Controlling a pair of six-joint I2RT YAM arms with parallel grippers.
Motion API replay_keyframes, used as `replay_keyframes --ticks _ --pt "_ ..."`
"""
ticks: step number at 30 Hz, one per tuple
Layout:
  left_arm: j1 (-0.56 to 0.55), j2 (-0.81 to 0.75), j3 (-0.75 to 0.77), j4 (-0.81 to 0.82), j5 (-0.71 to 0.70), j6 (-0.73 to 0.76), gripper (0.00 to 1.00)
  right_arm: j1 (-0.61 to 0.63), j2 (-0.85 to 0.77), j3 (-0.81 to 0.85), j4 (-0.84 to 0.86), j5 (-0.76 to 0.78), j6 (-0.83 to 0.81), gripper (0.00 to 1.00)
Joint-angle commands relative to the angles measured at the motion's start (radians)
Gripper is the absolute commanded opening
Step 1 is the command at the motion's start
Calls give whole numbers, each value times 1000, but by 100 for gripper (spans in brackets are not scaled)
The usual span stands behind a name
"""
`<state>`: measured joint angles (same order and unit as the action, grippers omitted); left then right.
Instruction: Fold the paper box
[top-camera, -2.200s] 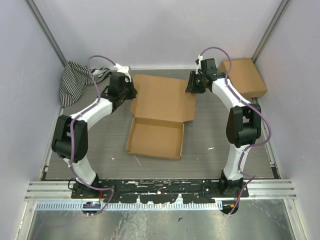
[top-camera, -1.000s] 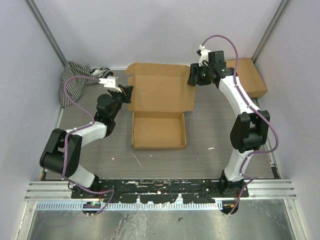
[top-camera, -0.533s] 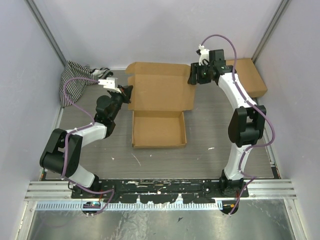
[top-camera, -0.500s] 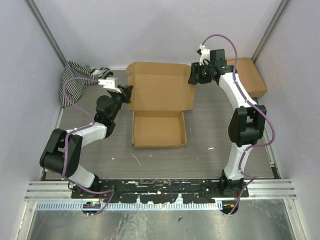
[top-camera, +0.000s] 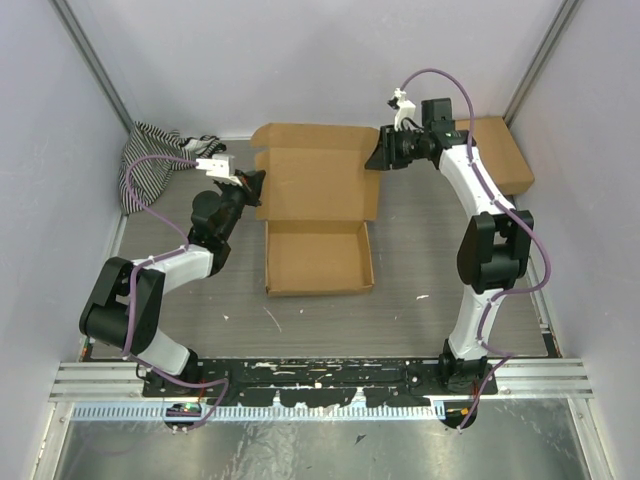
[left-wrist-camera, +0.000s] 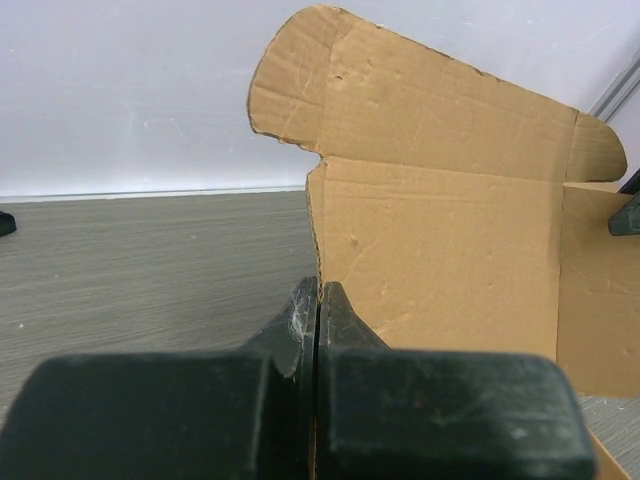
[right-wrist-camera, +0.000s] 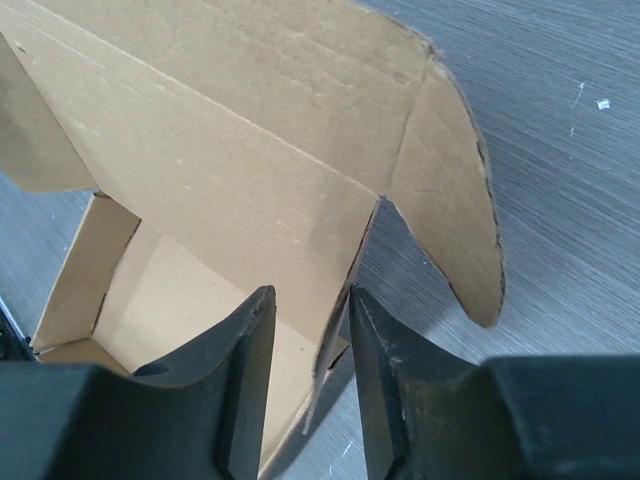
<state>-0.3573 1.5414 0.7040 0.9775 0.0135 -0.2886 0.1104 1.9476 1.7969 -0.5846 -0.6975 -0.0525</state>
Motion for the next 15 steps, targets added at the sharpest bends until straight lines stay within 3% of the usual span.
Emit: replay_keyframes --ticks 1,8,14,15 --pt "-2 -18 13 47 13 9 0 14 -29 40 -9 -40 -4 40" --pt "-1 -21 22 44 20 13 0 60 30 149 -139 236 25 17" --pt "-1 -21 35 28 26 8 0 92 25 120 -105 326 59 3" --pt "-1 -20 42 17 22 6 6 97 13 103 -83 352 66 1"
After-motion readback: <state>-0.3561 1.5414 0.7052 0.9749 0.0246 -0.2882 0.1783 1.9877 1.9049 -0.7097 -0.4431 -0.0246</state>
